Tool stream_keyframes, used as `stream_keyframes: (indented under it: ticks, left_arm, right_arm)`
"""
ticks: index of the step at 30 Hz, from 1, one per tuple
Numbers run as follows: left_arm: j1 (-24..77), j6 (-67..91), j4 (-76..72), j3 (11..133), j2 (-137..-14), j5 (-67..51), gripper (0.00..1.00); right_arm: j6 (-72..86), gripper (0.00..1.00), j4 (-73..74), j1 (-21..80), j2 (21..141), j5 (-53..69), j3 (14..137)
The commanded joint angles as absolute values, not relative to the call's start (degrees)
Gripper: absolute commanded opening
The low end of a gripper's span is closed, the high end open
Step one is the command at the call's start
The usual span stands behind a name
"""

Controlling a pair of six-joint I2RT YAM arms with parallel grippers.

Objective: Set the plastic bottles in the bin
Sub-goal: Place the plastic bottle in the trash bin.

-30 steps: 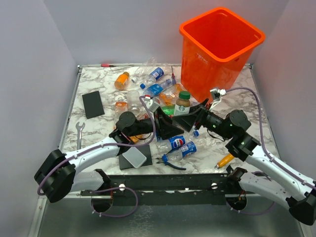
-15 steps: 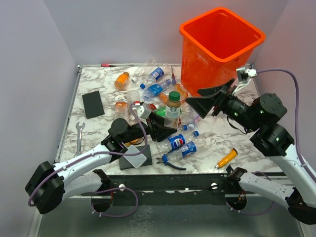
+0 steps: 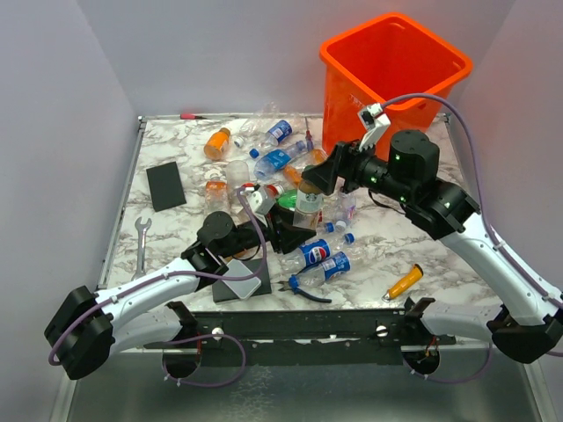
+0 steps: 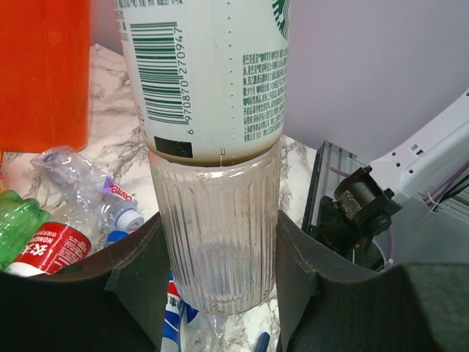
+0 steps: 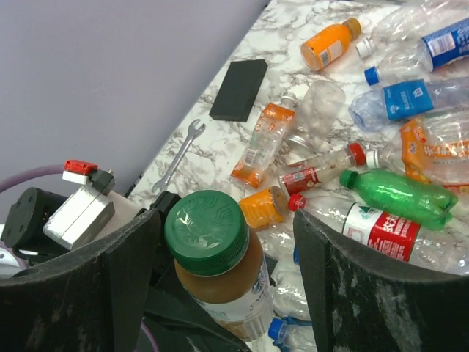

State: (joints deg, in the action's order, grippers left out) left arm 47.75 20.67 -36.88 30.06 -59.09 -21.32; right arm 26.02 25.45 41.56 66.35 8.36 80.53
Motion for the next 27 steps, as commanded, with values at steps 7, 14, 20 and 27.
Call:
stream_keyframes:
  ticks: [7, 14, 20, 27]
  left_arm:
    - [48.2, 19.6, -36.7, 30.4, -57.9, -19.8, 0.24]
    - [48.3, 20.1, -36.7, 30.0, -56.8, -18.7, 0.61]
    - [48.3, 20.6, -36.7, 29.3, -54.3, -15.5, 0.99]
    - [48.3, 21.2, -36.7, 27.1, -48.8, -3.9, 0.99]
  right_arm:
    - [26.4, 0.59, 26.5, 41.8, 67.6, 10.0, 79.5]
    - [26.8, 0.26, 23.8, 41.8, 65.2, 10.0, 76.5]
    - [25.3, 0.01, 24.7, 41.8, 61.0, 6.1, 76.5]
    - [18.3, 0.01, 32.6, 41.8, 57.7, -7.6, 89.1]
